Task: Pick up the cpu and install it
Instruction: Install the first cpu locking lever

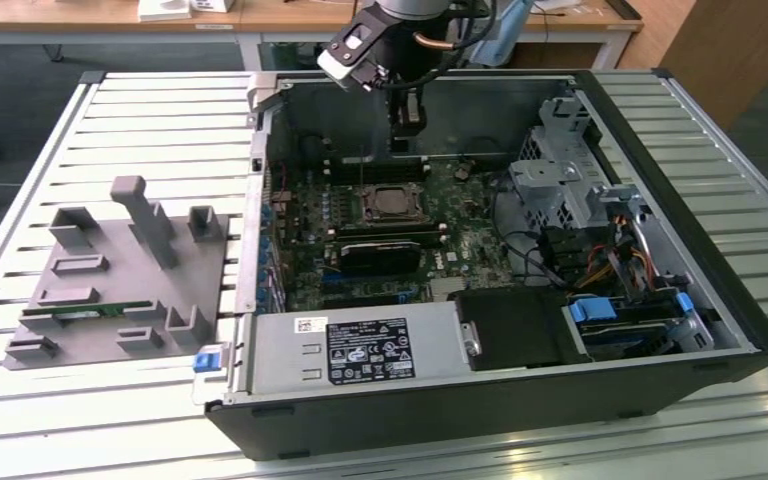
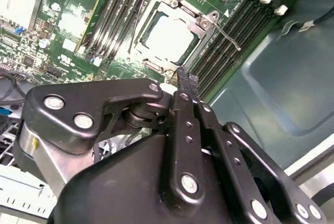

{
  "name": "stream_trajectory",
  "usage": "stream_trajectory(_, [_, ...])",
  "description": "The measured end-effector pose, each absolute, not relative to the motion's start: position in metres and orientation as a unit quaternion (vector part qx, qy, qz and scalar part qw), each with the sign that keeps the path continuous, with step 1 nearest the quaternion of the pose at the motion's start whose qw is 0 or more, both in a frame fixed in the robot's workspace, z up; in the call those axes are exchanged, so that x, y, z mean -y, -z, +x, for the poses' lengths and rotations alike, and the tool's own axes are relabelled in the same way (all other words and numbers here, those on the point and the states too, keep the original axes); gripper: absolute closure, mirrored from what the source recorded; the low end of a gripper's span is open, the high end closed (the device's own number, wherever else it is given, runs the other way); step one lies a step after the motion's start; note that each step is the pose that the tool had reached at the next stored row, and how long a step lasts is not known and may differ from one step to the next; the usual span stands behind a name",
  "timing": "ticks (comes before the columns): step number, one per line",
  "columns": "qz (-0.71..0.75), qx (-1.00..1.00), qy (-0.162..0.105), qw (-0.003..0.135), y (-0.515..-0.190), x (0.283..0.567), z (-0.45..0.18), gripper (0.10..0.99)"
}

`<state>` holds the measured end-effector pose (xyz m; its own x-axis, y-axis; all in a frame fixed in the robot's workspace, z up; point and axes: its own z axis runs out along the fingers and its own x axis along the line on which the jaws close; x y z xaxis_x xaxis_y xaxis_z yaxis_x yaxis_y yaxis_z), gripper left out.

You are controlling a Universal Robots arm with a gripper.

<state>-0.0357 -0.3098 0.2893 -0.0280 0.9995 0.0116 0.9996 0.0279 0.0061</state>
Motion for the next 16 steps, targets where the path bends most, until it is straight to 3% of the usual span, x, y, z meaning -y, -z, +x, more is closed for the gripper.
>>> stream_trajectory(16, [-0.647,0.762,0.006,0.002,-0.2893,0.3098,-0.0357,0.98])
